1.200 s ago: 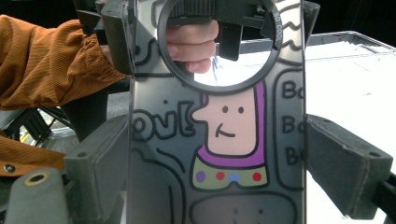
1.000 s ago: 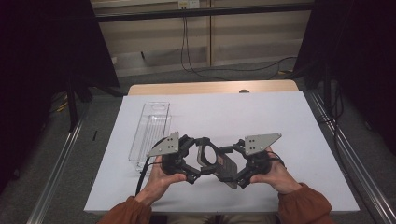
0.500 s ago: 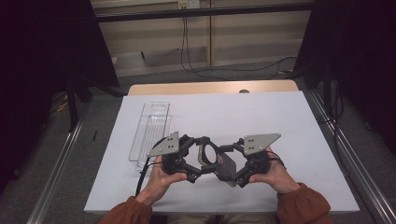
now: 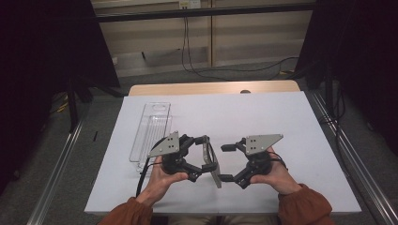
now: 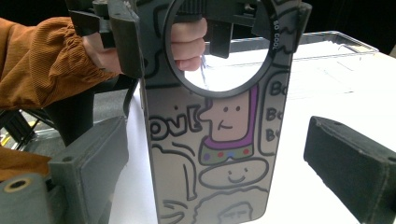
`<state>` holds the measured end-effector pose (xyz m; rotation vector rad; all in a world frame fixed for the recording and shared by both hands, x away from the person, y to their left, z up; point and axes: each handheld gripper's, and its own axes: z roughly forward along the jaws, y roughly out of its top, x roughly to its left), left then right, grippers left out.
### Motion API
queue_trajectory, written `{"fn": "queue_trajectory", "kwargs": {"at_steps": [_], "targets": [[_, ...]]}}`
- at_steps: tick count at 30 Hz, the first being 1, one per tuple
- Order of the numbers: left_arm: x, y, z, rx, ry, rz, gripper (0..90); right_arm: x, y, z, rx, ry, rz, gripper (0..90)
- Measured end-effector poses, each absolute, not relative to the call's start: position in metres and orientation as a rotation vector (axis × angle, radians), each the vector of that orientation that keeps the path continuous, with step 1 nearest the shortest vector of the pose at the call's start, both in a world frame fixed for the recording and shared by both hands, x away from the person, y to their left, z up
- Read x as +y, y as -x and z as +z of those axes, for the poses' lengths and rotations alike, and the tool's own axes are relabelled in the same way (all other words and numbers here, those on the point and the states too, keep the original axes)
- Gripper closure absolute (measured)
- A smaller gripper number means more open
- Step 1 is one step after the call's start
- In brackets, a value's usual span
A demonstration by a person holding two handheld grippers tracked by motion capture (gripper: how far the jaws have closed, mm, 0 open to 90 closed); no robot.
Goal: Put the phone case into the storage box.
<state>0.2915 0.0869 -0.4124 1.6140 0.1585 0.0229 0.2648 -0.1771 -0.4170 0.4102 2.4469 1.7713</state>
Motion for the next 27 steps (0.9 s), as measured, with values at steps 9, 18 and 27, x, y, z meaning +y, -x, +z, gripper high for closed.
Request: {"fn": "queue_trajectory", "kwargs": {"at_steps": [9,18,27], "targets": [[0.094,-0.295,-0.411,0.215,-1.622,0.069,12.6,-0.188,-0.267,-0.415,2.352,-0.546,1.760,2.6],[0.104,-0.296,-0.413,0.291,-1.614,0.114,12.7,-0.197,-0.263,-0.419,2.260,-0.686,1.727,2.4],[0.110,-0.296,-0.412,0.364,-1.612,0.163,12.7,-0.209,-0.257,-0.424,2.168,-0.790,1.695,2.5]]}}
